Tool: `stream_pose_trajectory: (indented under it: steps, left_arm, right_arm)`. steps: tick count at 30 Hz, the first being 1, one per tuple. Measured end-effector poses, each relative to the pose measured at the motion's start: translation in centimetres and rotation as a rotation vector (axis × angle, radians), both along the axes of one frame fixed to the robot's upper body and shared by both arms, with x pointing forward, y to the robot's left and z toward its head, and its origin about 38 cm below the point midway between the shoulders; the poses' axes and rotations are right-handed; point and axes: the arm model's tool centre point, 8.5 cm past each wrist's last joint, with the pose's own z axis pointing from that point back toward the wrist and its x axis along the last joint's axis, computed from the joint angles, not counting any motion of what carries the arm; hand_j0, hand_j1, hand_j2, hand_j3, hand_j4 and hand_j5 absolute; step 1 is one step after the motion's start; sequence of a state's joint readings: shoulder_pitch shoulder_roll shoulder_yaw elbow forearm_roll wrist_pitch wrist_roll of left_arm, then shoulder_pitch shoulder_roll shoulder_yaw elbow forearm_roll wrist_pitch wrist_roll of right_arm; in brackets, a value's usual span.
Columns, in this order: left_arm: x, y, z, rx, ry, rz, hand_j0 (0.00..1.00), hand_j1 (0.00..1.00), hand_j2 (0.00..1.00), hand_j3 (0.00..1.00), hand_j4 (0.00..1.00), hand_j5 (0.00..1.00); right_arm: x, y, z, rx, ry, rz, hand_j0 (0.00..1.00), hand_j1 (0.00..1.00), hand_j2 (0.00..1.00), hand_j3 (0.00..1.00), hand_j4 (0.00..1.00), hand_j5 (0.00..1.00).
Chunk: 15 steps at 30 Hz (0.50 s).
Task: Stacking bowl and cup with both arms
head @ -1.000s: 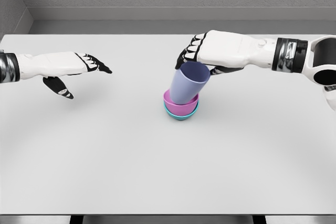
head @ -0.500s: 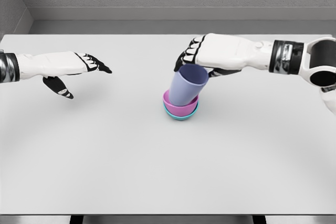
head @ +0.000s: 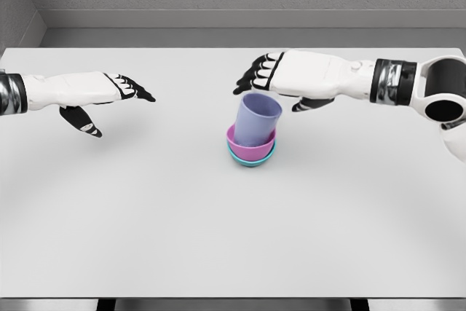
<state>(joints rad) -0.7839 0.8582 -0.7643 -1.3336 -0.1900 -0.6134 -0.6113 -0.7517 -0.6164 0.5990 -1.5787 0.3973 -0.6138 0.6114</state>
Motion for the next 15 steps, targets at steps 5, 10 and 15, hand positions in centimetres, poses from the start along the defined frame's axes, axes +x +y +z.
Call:
stream_pose_trajectory:
  steps: [5,10,15]
  left_arm:
    - [0.0,0.0,0.0,0.0,0.0,0.0,1.0,1.0,1.0,1.0,1.0,1.0]
    - [0.0,0.0,0.0,0.0,-0.001,0.0,1.0,1.0,1.0,1.0,1.0,1.0]
    - [0.0,0.0,0.0,0.0,0.001,0.0,1.0,1.0,1.0,1.0,1.0,1.0]
  right_arm:
    - [1.6,-3.3,0.6,0.049,0.004,-0.109,1.0,1.0,1.0,1.0,1.0,1.0]
    - [3.4,-8.2,0.6,0.114,0.032,-0.258,1.0,1.0,1.0,1.0,1.0,1.0]
    - [4.2,-10.4,0.1,0.139,0.057,-0.326,1.0,1.0,1.0,1.0,1.0,1.0]
